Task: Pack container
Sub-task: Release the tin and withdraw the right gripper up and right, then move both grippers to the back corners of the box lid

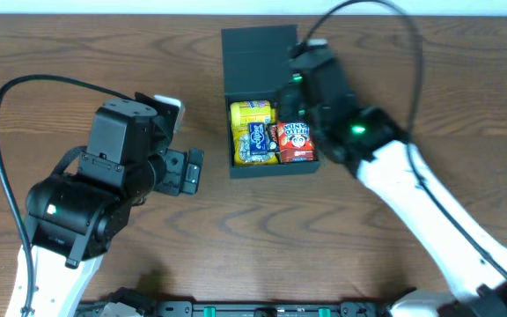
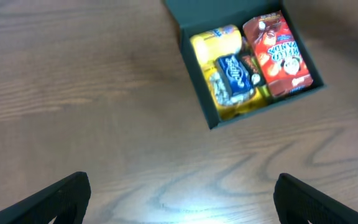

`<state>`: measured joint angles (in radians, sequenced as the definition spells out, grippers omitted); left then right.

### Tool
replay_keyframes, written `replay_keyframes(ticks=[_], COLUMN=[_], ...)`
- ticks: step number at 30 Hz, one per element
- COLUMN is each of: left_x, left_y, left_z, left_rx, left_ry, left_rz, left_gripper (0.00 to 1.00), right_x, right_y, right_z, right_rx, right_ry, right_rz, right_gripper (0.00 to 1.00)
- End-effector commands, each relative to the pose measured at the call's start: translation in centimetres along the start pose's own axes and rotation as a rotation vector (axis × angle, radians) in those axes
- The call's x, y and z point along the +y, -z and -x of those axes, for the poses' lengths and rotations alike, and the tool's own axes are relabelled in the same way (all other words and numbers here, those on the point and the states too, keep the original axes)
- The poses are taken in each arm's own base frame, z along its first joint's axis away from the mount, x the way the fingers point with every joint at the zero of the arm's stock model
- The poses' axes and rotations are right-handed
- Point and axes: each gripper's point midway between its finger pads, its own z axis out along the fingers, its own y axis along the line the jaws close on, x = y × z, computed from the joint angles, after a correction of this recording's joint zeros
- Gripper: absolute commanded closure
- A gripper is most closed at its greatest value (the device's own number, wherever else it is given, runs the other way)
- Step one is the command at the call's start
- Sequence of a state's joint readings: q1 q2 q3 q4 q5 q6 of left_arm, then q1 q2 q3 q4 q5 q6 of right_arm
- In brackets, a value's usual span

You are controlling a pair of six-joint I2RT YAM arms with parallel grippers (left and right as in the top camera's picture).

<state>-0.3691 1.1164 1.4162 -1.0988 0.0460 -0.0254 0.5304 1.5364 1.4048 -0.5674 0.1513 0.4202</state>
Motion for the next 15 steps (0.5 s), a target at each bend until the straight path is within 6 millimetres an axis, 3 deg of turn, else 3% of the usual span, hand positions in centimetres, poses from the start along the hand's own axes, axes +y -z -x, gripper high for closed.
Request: replay_keyframes(ticks=[1,9,13,15], left_x=[0.1,0.0,-0.1,-0.2], left_y=[0.5,0.4,-0.2,-1.0], left_z=[0.5,1.1,2.2,2.9], left_rx=[-0.022,-0.046,-0.072,-0.075], left_ry=[-0.001,-0.001,-0.001,-0.001], left_rz=[0.003,-0.003,-0.004,-0.004], left_gripper=[0.04,0.05,0.05,0.05], right_x=[-2.9,-10.3,-13.4,-14.8], right_y=[0.7,0.7,-0.5,-2.0], right_z=[0.8,-1.4,-0.9,-0.4], right_rx=[-0.008,0.124,0.115,0.102], right_ry=[-0.023,-0.103,-0.154,-0.186], right_rz=[-0.070,-0.237,-0.290,-0.290], right_gripper=[0.99,0.98,0.98,0.99])
